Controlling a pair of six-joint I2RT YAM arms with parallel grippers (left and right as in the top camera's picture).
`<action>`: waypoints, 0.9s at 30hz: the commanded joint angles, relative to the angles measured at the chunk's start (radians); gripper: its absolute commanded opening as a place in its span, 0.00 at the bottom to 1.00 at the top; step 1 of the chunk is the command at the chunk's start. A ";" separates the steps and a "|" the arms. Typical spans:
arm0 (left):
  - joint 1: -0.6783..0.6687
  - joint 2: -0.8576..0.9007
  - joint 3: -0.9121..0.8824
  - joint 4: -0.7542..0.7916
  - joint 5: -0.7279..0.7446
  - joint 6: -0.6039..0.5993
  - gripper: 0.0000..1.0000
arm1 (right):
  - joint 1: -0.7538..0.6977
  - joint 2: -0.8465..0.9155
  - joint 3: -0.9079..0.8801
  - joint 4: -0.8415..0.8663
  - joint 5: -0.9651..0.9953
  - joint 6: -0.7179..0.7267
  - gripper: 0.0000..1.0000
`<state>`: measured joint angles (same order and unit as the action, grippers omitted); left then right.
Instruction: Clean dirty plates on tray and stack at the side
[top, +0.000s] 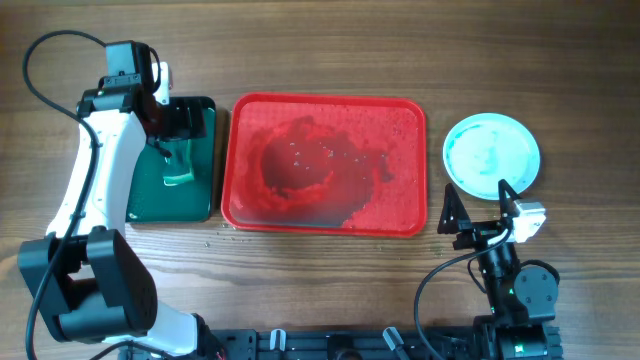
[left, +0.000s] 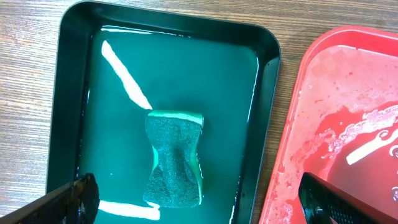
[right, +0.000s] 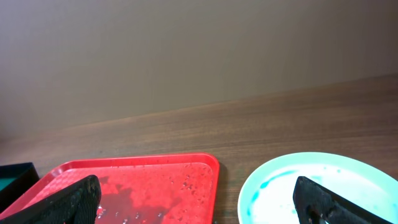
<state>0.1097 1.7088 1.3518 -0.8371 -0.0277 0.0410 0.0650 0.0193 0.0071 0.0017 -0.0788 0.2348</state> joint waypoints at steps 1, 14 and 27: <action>0.004 -0.013 0.016 -0.001 0.008 0.004 1.00 | 0.004 -0.009 -0.002 0.004 -0.012 0.004 1.00; -0.036 -0.337 -0.043 0.116 0.080 0.004 1.00 | 0.004 -0.009 -0.002 0.004 -0.012 0.004 1.00; -0.036 -1.214 -1.055 1.024 0.199 -0.179 1.00 | 0.004 -0.009 -0.002 0.004 -0.012 0.004 0.99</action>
<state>0.0738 0.6418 0.4744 0.0727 0.1921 -0.0452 0.0650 0.0181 0.0067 0.0006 -0.0788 0.2348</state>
